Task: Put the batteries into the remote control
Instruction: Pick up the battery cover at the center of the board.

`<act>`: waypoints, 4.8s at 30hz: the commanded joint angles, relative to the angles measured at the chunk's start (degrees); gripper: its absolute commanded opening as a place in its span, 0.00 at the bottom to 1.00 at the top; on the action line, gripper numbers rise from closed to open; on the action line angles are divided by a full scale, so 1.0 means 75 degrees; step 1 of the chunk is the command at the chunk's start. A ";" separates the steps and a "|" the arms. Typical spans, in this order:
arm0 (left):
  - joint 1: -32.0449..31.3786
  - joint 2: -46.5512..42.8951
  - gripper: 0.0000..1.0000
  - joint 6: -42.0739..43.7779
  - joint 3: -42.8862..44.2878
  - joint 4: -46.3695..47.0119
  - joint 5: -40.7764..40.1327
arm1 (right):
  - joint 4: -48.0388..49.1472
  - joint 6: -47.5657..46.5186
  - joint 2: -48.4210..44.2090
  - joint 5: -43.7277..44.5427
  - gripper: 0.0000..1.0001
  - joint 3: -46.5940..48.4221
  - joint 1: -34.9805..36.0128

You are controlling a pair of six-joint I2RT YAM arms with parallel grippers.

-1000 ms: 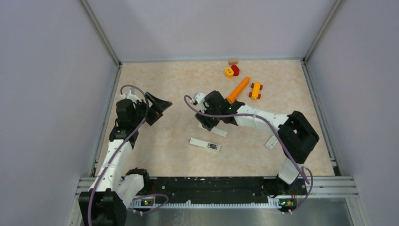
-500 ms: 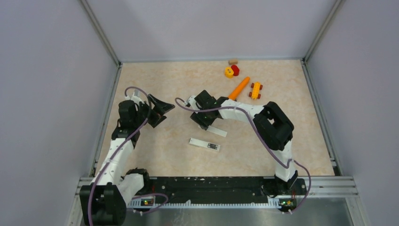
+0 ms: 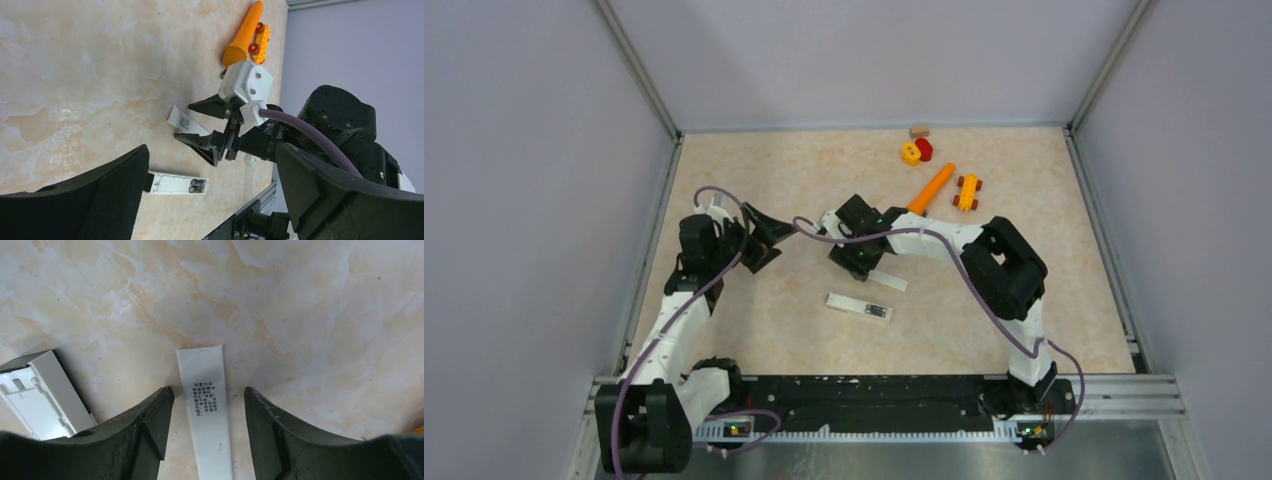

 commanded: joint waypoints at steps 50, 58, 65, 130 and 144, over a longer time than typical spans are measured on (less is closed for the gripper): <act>-0.2113 0.2890 0.52 -0.0833 -0.0151 0.2675 0.0126 | 0.1469 -0.0413 -0.2300 -0.1756 0.31 -0.1462 -0.0077; -0.2350 0.3417 0.55 -0.1091 0.0050 0.3286 0.0501 | 0.1399 -0.0368 -0.2335 -0.2123 0.31 -0.1422 -0.0077; -0.2469 0.3583 0.43 -0.1238 -0.0011 0.3348 0.0560 | 0.1459 -0.0285 -0.2400 -0.2299 0.31 -0.1358 -0.0078; -0.0922 0.0709 0.00 -0.2663 0.0159 0.3837 0.2507 | 0.8602 1.0878 -0.6871 -0.3027 0.21 -0.6591 -0.1649; -0.0871 0.0158 0.88 0.1049 0.0720 -0.0502 0.0399 | 0.6762 1.0805 -0.6899 -0.2475 0.00 -0.6680 -0.1640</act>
